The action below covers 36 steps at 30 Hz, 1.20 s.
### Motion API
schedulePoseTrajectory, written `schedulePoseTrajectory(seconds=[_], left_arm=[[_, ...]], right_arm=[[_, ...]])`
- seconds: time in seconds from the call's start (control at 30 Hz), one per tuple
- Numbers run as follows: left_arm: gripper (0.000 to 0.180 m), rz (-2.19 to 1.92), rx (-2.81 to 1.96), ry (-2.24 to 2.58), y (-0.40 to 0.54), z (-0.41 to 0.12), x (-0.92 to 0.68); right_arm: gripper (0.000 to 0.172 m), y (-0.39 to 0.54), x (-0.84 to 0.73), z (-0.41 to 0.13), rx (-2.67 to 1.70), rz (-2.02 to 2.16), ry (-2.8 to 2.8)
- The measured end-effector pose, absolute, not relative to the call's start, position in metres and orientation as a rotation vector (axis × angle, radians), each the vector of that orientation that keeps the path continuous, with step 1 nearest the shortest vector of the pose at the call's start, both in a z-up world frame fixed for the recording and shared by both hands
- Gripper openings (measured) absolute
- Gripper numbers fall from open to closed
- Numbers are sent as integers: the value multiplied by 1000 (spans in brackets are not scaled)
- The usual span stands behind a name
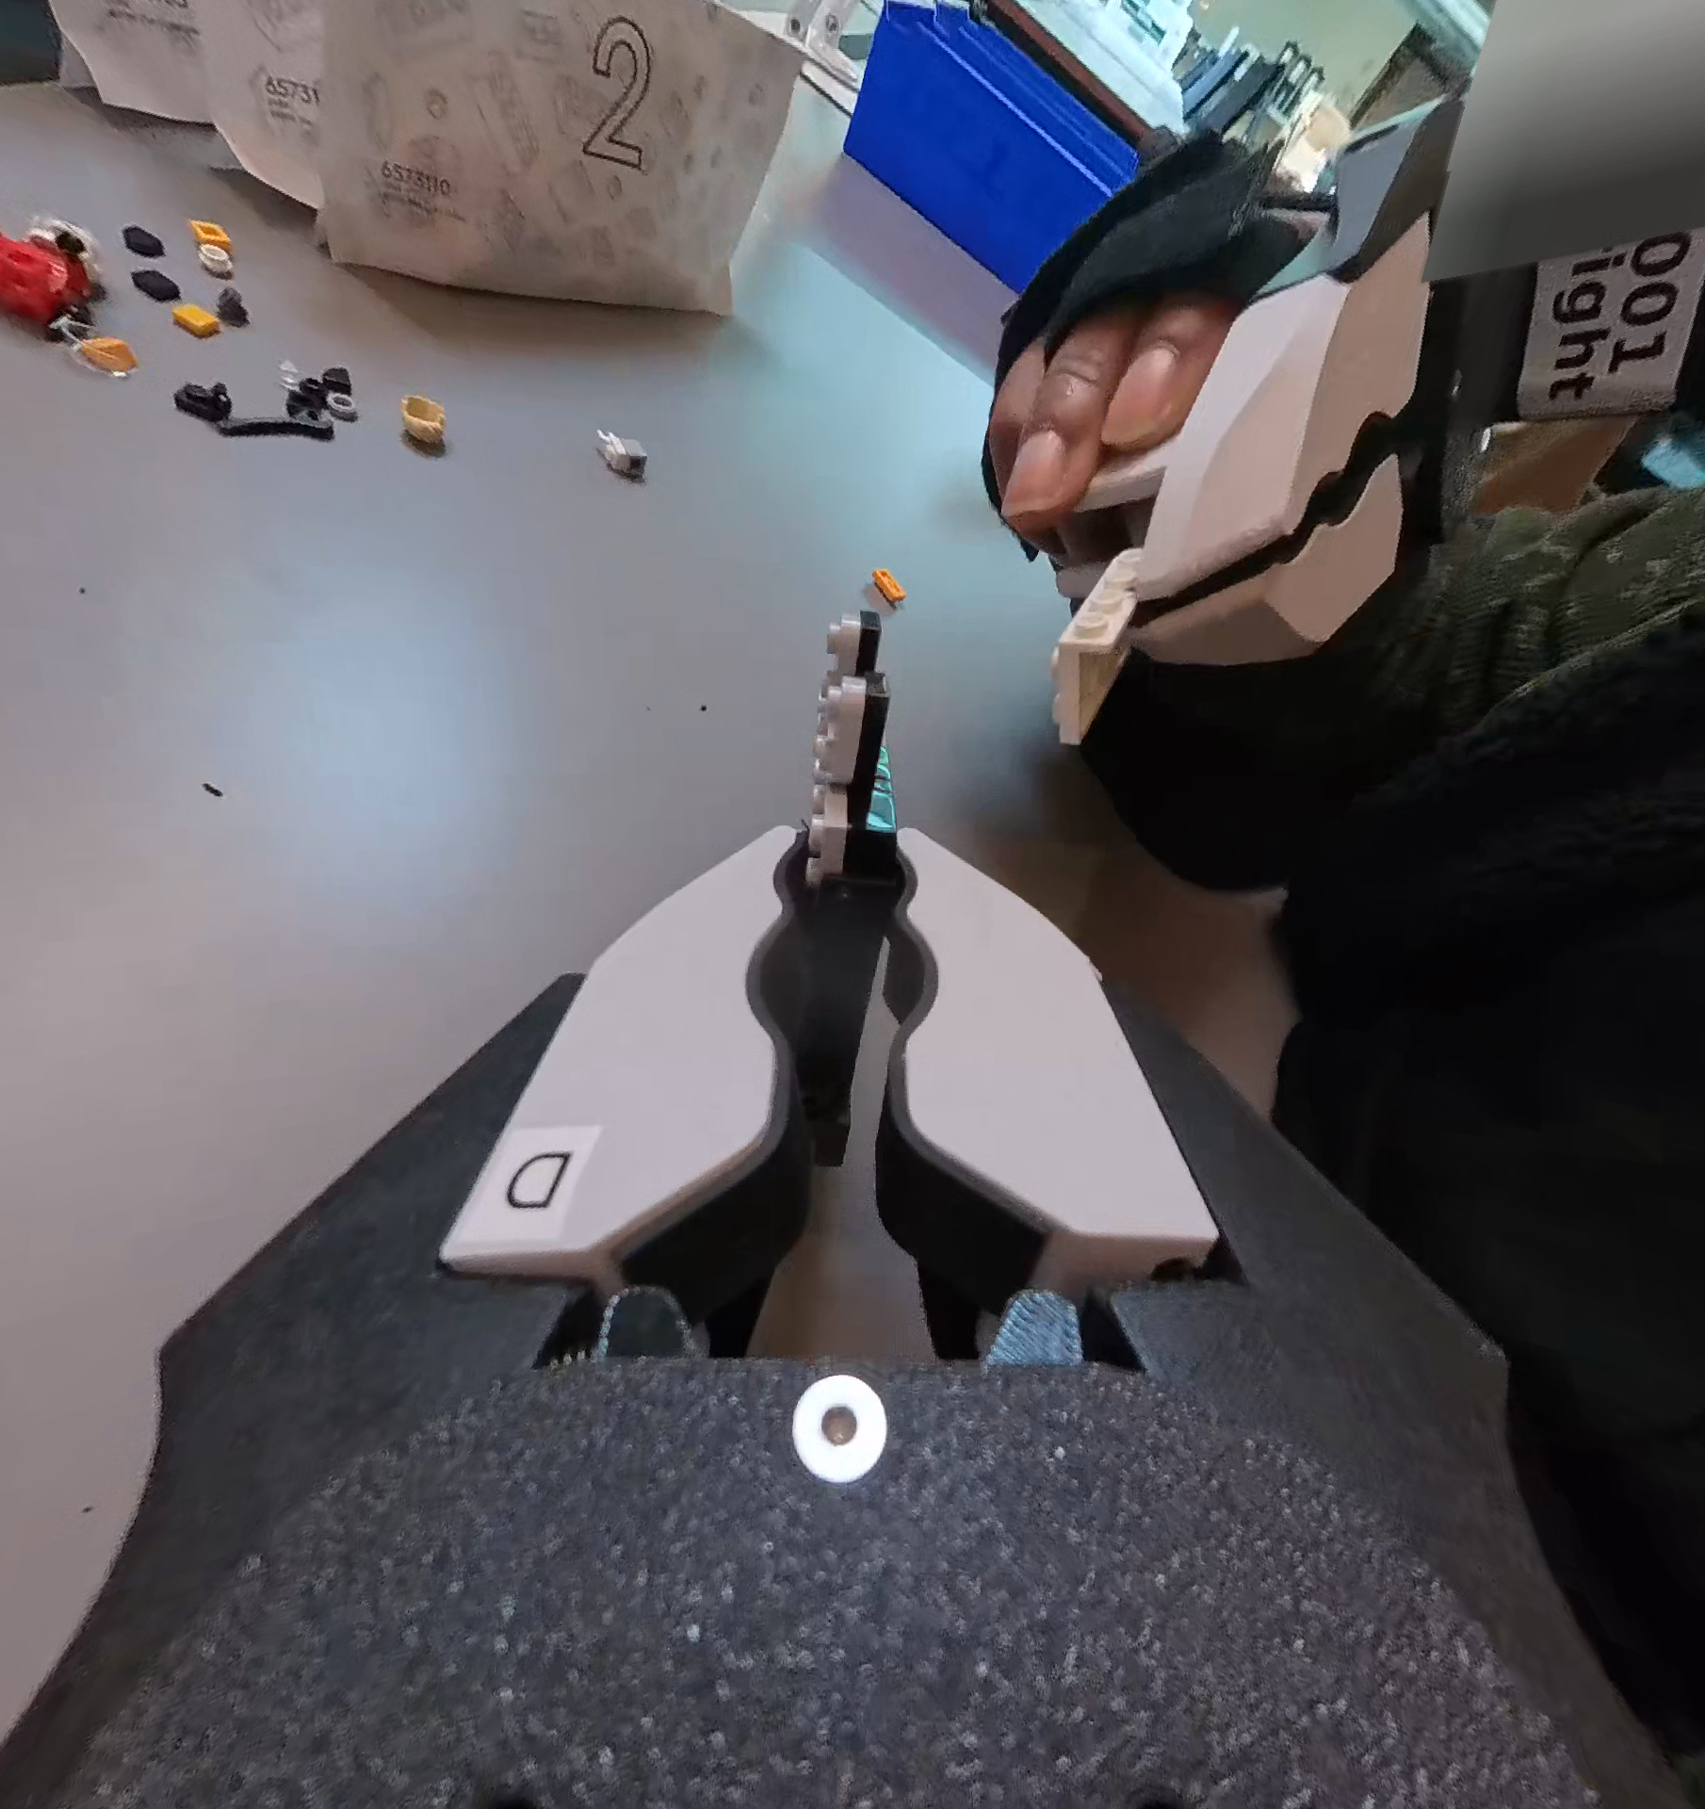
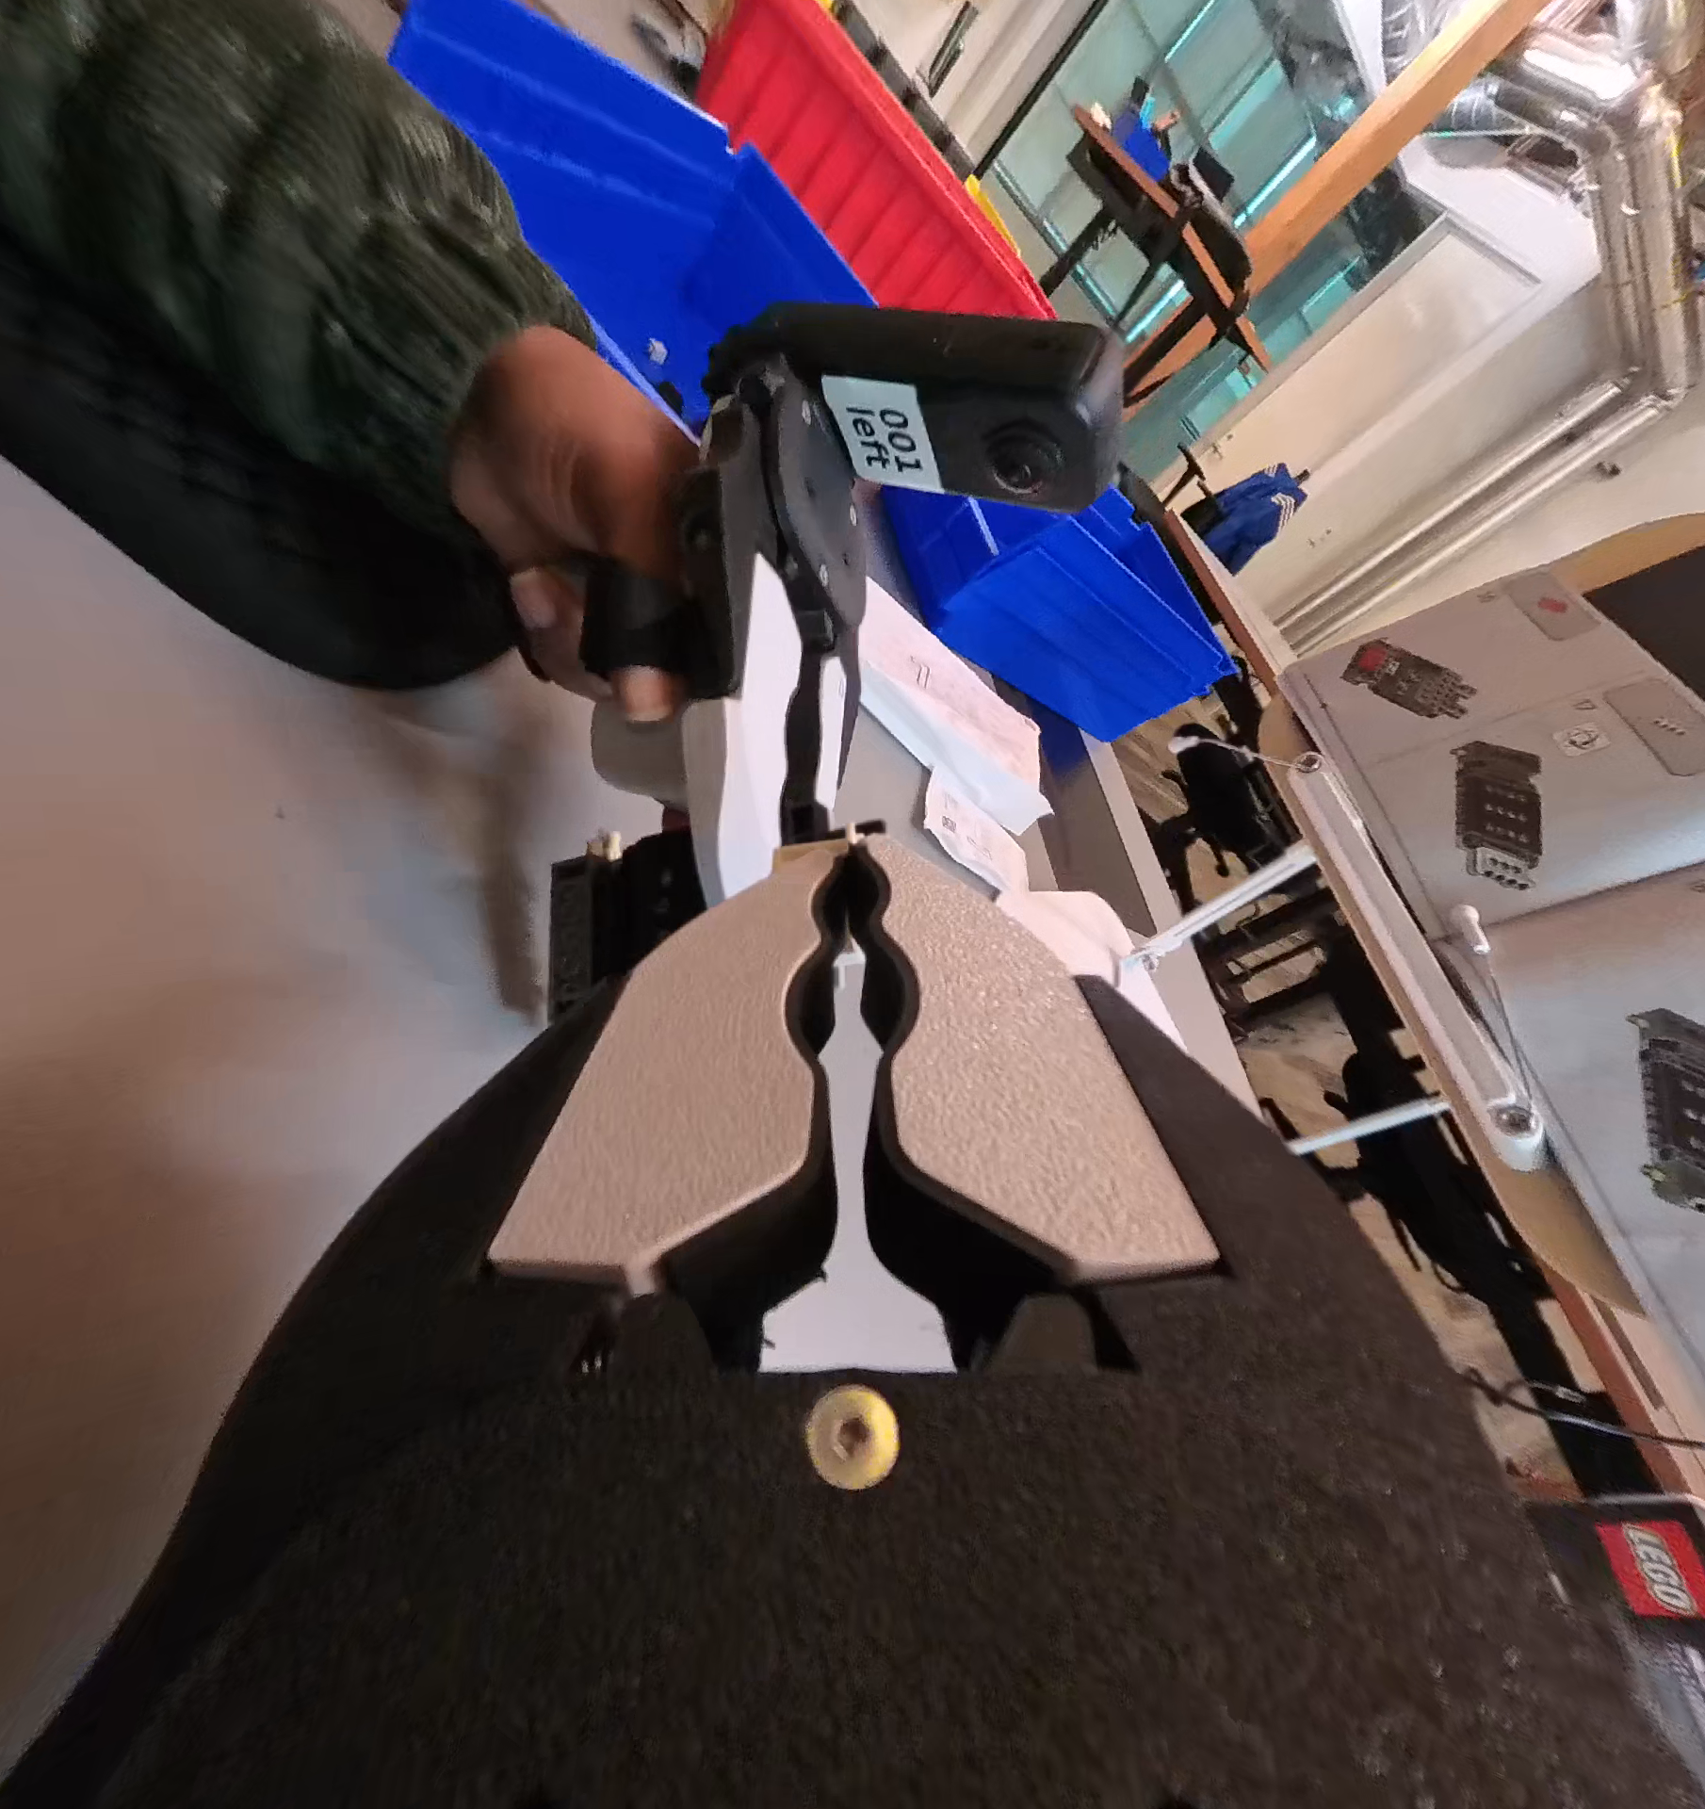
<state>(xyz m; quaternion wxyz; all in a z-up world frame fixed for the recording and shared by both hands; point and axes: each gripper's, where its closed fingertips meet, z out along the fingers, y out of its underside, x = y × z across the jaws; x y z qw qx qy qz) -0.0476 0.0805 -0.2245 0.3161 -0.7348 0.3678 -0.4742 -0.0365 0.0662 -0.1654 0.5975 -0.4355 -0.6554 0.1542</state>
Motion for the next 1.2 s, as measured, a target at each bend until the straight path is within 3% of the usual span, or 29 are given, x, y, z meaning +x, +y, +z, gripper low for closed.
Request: schedulePoseTrajectory(seconds=[0.17, 0.33, 0.57, 0.67, 0.83, 1.1, 1.2], left_arm=[[12, -1038, -1874, 969, 96, -221, -55], [12, -513, -1808, 1117, 136, -223, -57], [13, -38, -1727, 1364, 180, -255, -28], [15, -77, -1713, 1407, 174, -260, -17], [36, -320, -1715, 1395, 159, -253, -12], [41, -615, -1431, 1372, 112, -201, 5], [29, -704, -1396, 1345, 99, -189, 7]], right_arm=[[0, 84, -22, -175, -1098, 341, -1525], [0, 104, -9, -164, -1164, 387, -1431], [0, 121, 11, -158, -1246, 466, -1294], [0, 125, 15, -160, -1274, 513, -1263], [0, 128, 14, -170, -1323, 574, -1252], [0, 115, 2, -173, -1347, 753, -1253], [0, 107, -3, -173, -1326, 808, -1277]])
